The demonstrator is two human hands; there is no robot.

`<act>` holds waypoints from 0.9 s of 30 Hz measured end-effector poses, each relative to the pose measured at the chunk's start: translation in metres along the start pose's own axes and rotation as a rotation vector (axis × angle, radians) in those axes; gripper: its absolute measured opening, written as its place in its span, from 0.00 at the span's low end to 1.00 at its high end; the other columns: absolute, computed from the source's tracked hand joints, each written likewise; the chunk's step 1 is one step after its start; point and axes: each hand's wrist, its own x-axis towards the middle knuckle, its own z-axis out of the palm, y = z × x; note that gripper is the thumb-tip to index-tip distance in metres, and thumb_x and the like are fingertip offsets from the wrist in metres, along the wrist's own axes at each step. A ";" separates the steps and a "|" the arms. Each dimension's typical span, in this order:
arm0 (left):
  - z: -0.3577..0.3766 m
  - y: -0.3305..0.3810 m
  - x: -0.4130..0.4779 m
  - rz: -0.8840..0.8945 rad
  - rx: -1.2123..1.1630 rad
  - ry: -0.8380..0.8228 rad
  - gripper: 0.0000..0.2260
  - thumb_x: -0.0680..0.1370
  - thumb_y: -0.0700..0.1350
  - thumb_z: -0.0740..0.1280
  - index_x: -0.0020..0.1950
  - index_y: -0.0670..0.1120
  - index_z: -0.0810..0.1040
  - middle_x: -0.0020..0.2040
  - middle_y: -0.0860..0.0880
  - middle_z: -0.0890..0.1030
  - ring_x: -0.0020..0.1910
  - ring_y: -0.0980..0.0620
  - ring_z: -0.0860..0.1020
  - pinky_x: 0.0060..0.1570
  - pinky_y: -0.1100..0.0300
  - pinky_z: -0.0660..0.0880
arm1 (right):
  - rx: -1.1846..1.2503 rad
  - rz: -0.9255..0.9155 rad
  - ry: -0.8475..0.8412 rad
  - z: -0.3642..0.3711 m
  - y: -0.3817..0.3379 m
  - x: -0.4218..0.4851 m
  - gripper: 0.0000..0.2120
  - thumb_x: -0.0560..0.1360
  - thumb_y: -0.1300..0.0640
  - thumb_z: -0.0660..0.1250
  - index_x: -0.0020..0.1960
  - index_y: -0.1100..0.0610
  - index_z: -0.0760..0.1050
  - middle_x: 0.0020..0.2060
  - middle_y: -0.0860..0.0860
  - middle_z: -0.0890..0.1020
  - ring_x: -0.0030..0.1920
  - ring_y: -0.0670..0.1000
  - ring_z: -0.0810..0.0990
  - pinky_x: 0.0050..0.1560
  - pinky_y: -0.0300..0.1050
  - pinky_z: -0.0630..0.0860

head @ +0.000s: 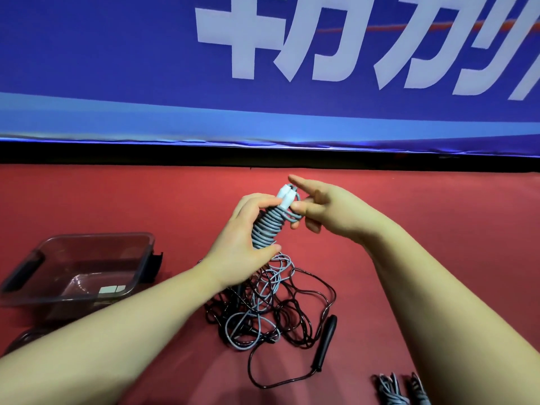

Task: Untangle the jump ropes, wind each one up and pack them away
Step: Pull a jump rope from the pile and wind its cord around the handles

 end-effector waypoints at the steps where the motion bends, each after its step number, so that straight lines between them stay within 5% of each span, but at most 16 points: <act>1: -0.002 0.001 0.001 -0.009 -0.027 -0.032 0.29 0.64 0.42 0.72 0.60 0.59 0.66 0.62 0.55 0.70 0.62 0.60 0.70 0.64 0.65 0.66 | 0.126 -0.006 0.006 -0.002 0.003 -0.002 0.24 0.78 0.63 0.61 0.72 0.55 0.61 0.27 0.50 0.77 0.24 0.43 0.71 0.30 0.33 0.67; 8: -0.003 0.003 0.001 -0.053 -0.136 -0.118 0.28 0.64 0.53 0.71 0.62 0.62 0.66 0.62 0.69 0.68 0.64 0.56 0.72 0.65 0.60 0.67 | 0.684 0.087 0.074 0.009 0.009 -0.009 0.05 0.77 0.59 0.61 0.49 0.56 0.75 0.28 0.46 0.77 0.22 0.40 0.71 0.27 0.30 0.69; 14: 0.000 -0.001 -0.003 -0.093 -0.065 -0.056 0.27 0.64 0.55 0.69 0.61 0.61 0.64 0.64 0.61 0.68 0.60 0.51 0.75 0.63 0.56 0.71 | 0.591 0.076 0.342 0.031 0.011 -0.002 0.03 0.76 0.56 0.65 0.47 0.54 0.77 0.22 0.42 0.75 0.22 0.39 0.68 0.27 0.31 0.64; 16: 0.002 0.001 -0.005 -0.169 -0.140 -0.058 0.24 0.69 0.51 0.73 0.59 0.60 0.65 0.59 0.58 0.74 0.52 0.50 0.79 0.57 0.52 0.76 | 0.555 0.061 0.407 0.037 0.010 -0.002 0.02 0.75 0.55 0.67 0.45 0.54 0.77 0.25 0.42 0.76 0.23 0.37 0.70 0.27 0.28 0.65; 18: 0.005 0.007 -0.005 -0.261 -0.313 -0.010 0.12 0.77 0.45 0.67 0.56 0.57 0.67 0.48 0.53 0.78 0.41 0.51 0.81 0.46 0.49 0.79 | 0.533 0.089 0.451 0.040 0.009 -0.001 0.04 0.74 0.54 0.69 0.41 0.53 0.76 0.30 0.42 0.76 0.25 0.34 0.72 0.29 0.26 0.66; 22: 0.006 0.022 -0.004 -0.450 -0.533 0.059 0.04 0.81 0.48 0.55 0.51 0.51 0.67 0.43 0.38 0.75 0.27 0.58 0.77 0.25 0.63 0.74 | 0.512 0.138 0.452 0.045 0.007 0.002 0.12 0.71 0.51 0.71 0.37 0.53 0.70 0.33 0.46 0.77 0.35 0.41 0.75 0.35 0.35 0.66; 27: 0.004 0.023 0.004 -0.538 -0.619 0.128 0.09 0.81 0.52 0.57 0.47 0.48 0.66 0.34 0.42 0.76 0.27 0.48 0.74 0.28 0.58 0.73 | 0.554 0.149 0.306 0.040 0.002 0.006 0.09 0.77 0.50 0.64 0.42 0.53 0.71 0.36 0.47 0.78 0.33 0.41 0.73 0.37 0.37 0.66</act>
